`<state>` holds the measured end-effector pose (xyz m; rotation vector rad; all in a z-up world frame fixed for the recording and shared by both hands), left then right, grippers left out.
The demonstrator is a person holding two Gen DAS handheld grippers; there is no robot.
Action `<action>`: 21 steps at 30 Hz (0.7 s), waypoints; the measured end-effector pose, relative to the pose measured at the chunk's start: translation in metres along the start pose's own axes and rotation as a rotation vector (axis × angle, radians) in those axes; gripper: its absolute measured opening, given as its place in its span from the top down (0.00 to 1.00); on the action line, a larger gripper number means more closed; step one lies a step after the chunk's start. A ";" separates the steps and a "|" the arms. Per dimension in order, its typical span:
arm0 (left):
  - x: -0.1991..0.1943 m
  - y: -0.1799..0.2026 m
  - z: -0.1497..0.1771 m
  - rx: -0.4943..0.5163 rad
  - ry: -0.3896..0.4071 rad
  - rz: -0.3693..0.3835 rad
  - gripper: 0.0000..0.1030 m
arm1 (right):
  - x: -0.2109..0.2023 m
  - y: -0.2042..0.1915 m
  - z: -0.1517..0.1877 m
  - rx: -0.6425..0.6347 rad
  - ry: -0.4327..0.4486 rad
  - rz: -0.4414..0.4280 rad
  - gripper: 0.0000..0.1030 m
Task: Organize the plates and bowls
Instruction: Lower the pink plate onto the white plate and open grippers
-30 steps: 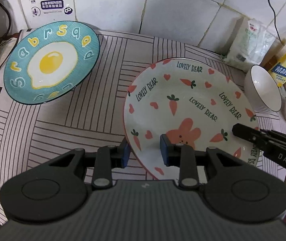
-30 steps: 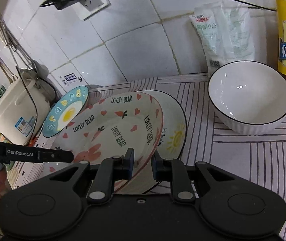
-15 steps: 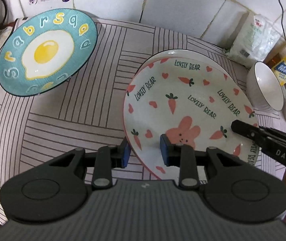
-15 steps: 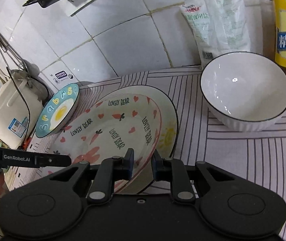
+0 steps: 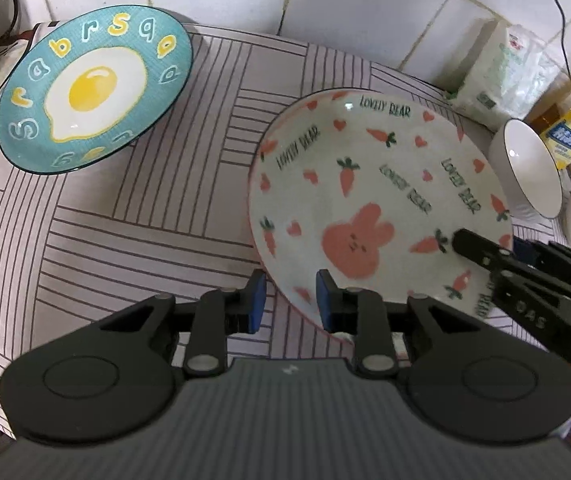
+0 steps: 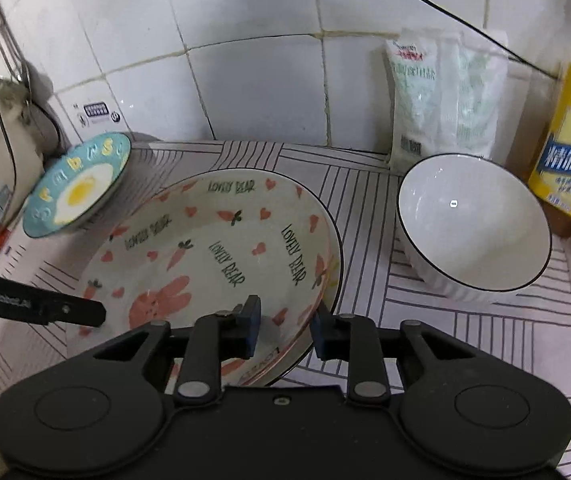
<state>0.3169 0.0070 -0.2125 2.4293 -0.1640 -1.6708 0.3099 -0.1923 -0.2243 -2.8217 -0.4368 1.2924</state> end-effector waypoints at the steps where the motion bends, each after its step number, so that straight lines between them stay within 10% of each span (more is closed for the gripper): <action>1: 0.000 0.002 0.002 0.001 0.007 -0.007 0.78 | 0.000 -0.001 0.001 -0.005 0.005 0.005 0.68; 16: -0.051 0.016 0.024 0.040 0.123 -0.028 0.78 | -0.044 -0.012 0.022 -0.042 0.030 0.035 0.66; 21: -0.090 0.021 0.037 0.114 0.184 -0.093 0.75 | -0.086 -0.027 0.022 -0.052 0.060 -0.017 0.52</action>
Point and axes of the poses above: each gripper's, at about its wrist camera, not at the fingertips, and x roughly the way its jaws point, y to its right, z to its underside, the point moved 4 cm from there along x, roughly the way its jaws point, and after that the axes turned 2 degrees about -y, right-handed, at the moved point
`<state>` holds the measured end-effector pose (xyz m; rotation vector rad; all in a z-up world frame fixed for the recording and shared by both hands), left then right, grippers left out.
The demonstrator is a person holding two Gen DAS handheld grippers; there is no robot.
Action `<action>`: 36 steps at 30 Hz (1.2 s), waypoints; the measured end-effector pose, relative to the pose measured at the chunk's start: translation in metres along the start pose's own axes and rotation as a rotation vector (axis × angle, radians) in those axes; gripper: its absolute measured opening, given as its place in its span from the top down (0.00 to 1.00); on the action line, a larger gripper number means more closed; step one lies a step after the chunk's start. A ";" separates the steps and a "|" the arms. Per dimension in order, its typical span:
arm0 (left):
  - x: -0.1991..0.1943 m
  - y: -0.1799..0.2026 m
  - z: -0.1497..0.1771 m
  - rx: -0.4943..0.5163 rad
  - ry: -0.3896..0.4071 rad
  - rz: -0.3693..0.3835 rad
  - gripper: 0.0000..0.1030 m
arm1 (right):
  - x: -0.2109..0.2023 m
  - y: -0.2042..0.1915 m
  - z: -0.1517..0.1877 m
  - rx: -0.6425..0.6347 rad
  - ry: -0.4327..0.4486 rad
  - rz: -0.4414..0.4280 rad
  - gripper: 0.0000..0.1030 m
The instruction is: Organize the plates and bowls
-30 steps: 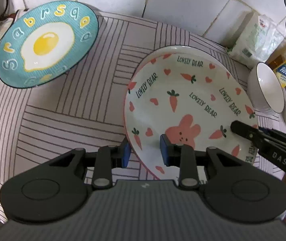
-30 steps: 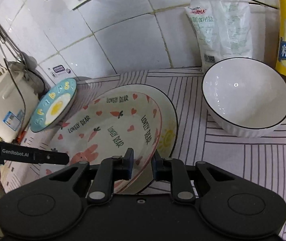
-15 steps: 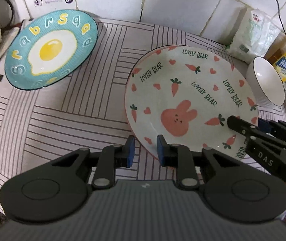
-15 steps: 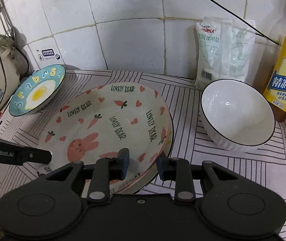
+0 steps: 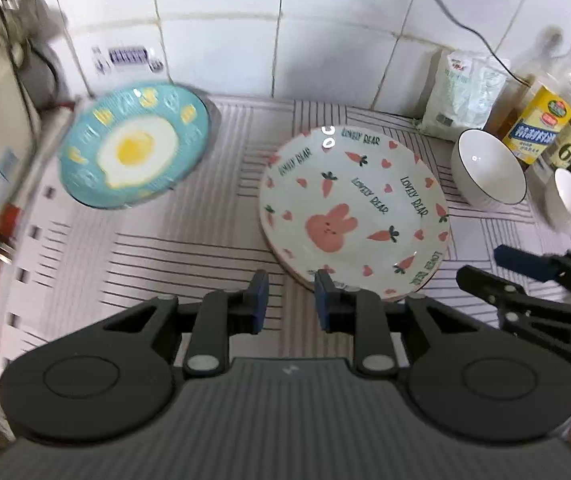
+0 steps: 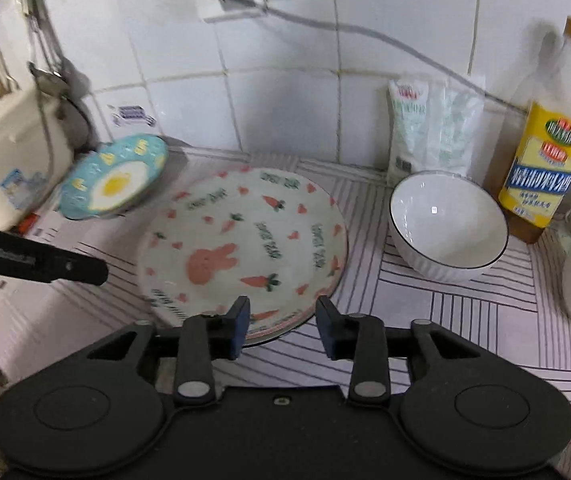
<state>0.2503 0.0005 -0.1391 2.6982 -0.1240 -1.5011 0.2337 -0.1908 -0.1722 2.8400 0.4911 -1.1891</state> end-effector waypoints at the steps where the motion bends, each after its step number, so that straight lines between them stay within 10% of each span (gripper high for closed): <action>1: -0.008 -0.001 0.001 0.005 0.007 -0.006 0.75 | -0.004 -0.003 0.001 -0.009 0.002 -0.009 0.49; 10: -0.063 -0.007 0.014 0.011 0.041 0.023 0.60 | -0.046 -0.022 0.007 -0.034 0.028 -0.025 0.21; 36: -0.122 -0.130 -0.010 0.030 0.183 0.031 0.19 | -0.089 -0.141 -0.026 -0.112 0.154 -0.215 0.14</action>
Point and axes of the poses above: each gripper's, at about its wrist camera, not at the fingertips, and x roughly the way its jaws point, y to its right, z to its underside, the point moved 4 cm from there along x, roughly the way its jaws point, and after that the axes turned 2 degrees about -y, right-handed, at the moved point
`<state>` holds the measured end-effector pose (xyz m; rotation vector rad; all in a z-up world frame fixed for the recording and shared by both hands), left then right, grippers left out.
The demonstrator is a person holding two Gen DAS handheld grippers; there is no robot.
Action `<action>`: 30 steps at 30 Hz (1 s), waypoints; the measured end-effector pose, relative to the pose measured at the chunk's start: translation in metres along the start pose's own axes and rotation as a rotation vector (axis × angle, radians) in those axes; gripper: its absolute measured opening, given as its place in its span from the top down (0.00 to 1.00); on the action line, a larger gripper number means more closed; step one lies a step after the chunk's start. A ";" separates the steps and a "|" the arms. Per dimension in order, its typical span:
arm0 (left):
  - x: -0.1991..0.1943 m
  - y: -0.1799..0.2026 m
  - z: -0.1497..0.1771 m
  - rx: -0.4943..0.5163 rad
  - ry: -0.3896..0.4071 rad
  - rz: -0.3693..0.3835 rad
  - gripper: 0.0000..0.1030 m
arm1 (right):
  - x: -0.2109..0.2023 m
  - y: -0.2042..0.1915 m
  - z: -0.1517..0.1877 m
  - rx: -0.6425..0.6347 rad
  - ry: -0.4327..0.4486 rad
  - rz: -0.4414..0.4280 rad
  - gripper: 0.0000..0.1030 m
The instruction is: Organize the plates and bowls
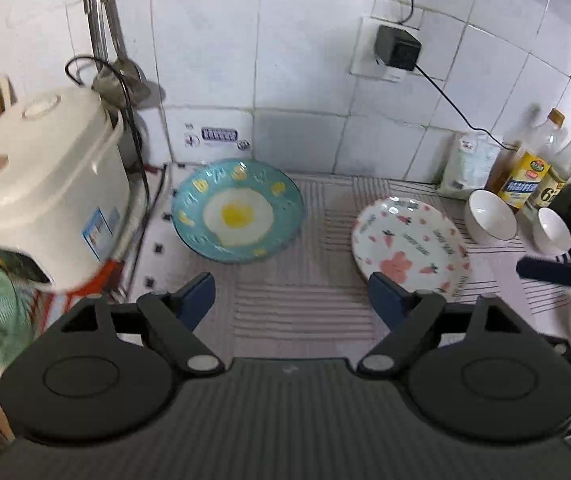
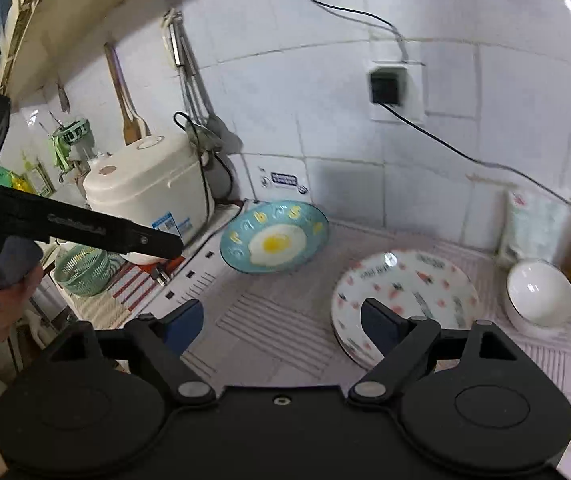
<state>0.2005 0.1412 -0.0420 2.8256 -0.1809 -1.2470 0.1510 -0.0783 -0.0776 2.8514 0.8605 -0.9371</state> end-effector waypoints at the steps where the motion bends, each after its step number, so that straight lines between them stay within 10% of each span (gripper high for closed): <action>1: 0.001 -0.008 -0.004 0.010 0.012 0.001 0.19 | 0.005 -0.007 -0.006 -0.017 0.011 -0.005 0.14; 7: 0.036 -0.058 -0.023 0.024 0.033 0.042 0.19 | 0.057 -0.025 -0.029 -0.057 0.108 0.024 0.09; 19: 0.153 -0.130 -0.039 -0.024 -0.076 0.071 0.20 | 0.219 -0.014 -0.018 0.160 -0.036 0.117 0.10; 30: 0.243 -0.143 -0.025 -0.102 -0.109 -0.004 0.26 | 0.293 0.015 0.016 0.415 0.057 0.223 0.34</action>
Point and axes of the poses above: each gripper's, at about its wrist camera, not at the fingertips, and x roughly the way its jaws point, y to its right, z to its underside, the point moved 4 cm from there along x, roughly the way its jaws point, and after that the axes turned 2 degrees about -y, right-handed, at the moved point
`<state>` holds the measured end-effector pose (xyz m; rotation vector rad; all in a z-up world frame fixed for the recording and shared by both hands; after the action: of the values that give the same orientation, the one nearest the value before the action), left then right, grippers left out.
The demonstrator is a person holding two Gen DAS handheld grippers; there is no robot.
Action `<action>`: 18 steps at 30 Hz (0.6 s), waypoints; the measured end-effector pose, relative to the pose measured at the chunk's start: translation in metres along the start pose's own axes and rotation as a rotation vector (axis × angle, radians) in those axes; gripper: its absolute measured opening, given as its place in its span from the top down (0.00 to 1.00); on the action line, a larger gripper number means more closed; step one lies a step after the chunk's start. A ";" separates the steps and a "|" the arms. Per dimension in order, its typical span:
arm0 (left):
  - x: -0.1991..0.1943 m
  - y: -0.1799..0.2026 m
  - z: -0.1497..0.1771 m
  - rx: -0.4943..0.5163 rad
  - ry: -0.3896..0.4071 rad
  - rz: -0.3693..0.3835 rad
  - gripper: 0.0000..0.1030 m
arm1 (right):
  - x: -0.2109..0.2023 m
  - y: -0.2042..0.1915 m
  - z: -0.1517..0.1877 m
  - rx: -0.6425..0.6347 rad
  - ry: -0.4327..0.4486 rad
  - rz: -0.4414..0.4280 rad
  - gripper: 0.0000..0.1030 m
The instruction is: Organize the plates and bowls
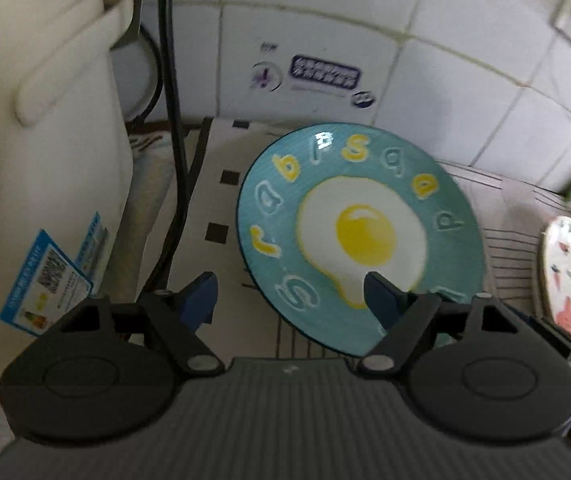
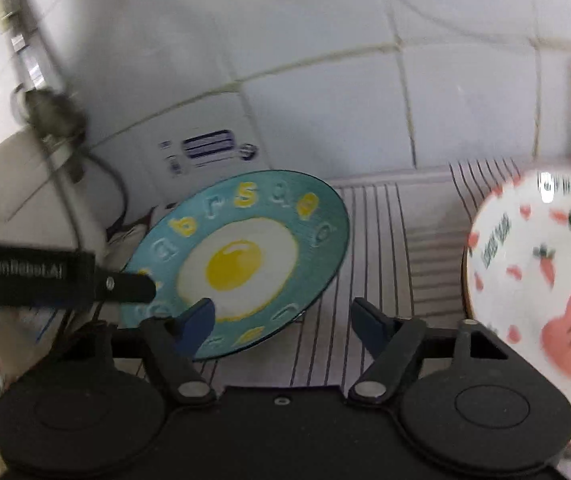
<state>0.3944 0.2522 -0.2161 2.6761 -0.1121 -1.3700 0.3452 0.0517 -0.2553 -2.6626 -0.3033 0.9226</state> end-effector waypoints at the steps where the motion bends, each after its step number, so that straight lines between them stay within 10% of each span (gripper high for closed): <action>1: 0.004 -0.001 -0.001 -0.014 -0.002 0.000 0.29 | 0.004 0.000 0.000 0.011 -0.011 -0.004 0.37; 10: 0.025 -0.009 -0.005 -0.063 -0.014 -0.010 0.76 | 0.023 0.005 -0.005 0.065 -0.005 0.003 0.75; 18: 0.025 -0.013 -0.007 -0.051 0.021 0.020 0.76 | 0.024 0.016 -0.006 0.120 0.029 -0.035 0.78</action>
<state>0.4149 0.2624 -0.2342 2.6393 -0.1004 -1.3205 0.3693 0.0429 -0.2701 -2.5508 -0.2783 0.8621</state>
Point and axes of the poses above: each gripper's, at about its wrist camera, not at the fingertips, and x roughly the way its jaws point, y to its right, z to its underside, the point moved 4 cm from there along x, roughly the way its jaws point, and after that the axes turned 2 degrees about -y, right-handed, at the moved point
